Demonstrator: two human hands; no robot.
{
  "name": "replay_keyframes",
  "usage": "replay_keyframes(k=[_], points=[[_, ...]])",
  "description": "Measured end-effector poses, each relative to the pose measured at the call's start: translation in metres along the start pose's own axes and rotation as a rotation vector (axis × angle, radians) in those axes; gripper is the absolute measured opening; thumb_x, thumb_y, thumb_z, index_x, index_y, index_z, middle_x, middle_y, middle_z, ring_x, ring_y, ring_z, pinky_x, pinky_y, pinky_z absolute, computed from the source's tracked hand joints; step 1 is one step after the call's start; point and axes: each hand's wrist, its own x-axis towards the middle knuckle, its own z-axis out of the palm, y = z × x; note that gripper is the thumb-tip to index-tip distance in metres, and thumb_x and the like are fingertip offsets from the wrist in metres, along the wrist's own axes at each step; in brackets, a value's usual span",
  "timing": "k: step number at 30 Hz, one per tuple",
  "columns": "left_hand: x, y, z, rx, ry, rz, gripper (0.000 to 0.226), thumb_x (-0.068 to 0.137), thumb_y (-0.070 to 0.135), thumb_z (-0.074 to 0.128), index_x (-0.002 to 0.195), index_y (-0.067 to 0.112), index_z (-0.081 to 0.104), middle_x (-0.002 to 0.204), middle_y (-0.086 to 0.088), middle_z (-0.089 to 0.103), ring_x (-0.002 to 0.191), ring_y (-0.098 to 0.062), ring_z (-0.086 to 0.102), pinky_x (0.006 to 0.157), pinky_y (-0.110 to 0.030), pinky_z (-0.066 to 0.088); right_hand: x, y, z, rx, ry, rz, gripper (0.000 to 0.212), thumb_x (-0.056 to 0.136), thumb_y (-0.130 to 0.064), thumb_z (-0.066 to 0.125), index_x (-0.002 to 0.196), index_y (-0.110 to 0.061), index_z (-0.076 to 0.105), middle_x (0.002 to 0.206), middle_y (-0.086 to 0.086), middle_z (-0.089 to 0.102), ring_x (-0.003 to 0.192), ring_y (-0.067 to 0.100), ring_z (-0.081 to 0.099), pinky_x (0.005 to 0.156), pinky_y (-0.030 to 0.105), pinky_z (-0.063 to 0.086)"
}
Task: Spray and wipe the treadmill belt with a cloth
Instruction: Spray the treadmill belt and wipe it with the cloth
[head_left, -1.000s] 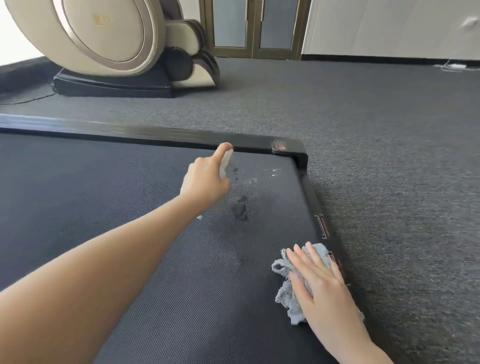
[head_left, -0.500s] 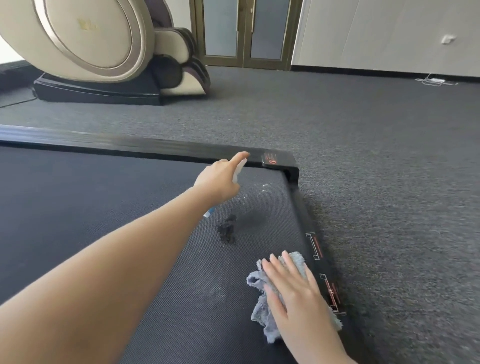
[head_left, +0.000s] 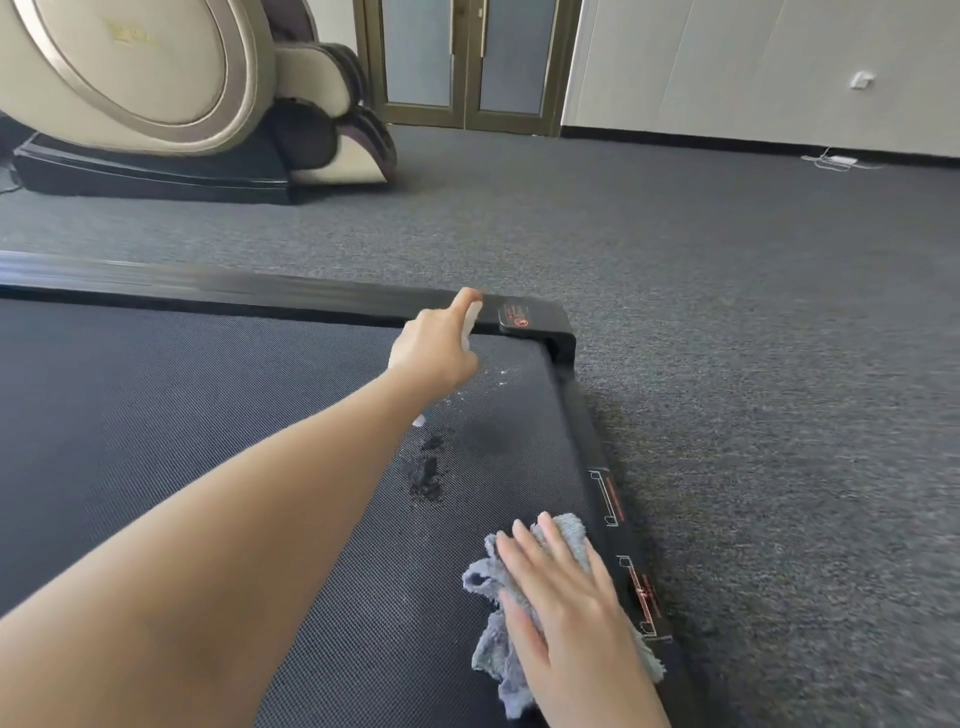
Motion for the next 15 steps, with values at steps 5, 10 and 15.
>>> replay_keyframes(k=[5, 10, 15], points=[[-0.015, -0.024, -0.023, -0.008, -0.068, 0.012, 0.057, 0.079, 0.012, 0.054, 0.130, 0.031, 0.034, 0.080, -0.005, 0.049, 0.081, -0.033, 0.053, 0.060, -0.035, 0.042, -0.001, -0.001, -0.005, 0.029, -0.047, 0.025, 0.058, 0.101, -0.045, 0.014, 0.123, -0.021, 0.062, 0.128, -0.007, 0.061, 0.129, 0.015, 0.047, 0.101, 0.036, 0.031], [-0.058, -0.075, -0.051, -0.038, 0.060, -0.104, 0.056, 0.078, 0.016, 0.055, 0.126, 0.040, 0.039, 0.077, -0.009, 0.056, 0.073, -0.034, 0.058, 0.060, -0.037, 0.051, -0.003, -0.005, -0.008, 0.040, -0.090, 0.068, 0.046, 0.094, -0.041, 0.032, 0.130, -0.024, 0.057, 0.134, -0.009, 0.055, 0.134, 0.007, 0.033, 0.106, 0.034, 0.025], [-0.086, -0.092, -0.074, -0.076, -0.033, -0.120, 0.059, 0.076, 0.017, 0.057, 0.125, 0.046, 0.042, 0.088, -0.016, 0.062, 0.053, -0.028, 0.064, 0.055, -0.039, 0.059, -0.002, -0.006, -0.013, 0.065, -0.173, 0.082, 0.053, 0.096, -0.050, 0.021, 0.138, -0.028, 0.045, 0.143, -0.012, 0.045, 0.140, 0.003, 0.022, 0.114, 0.028, 0.014]])
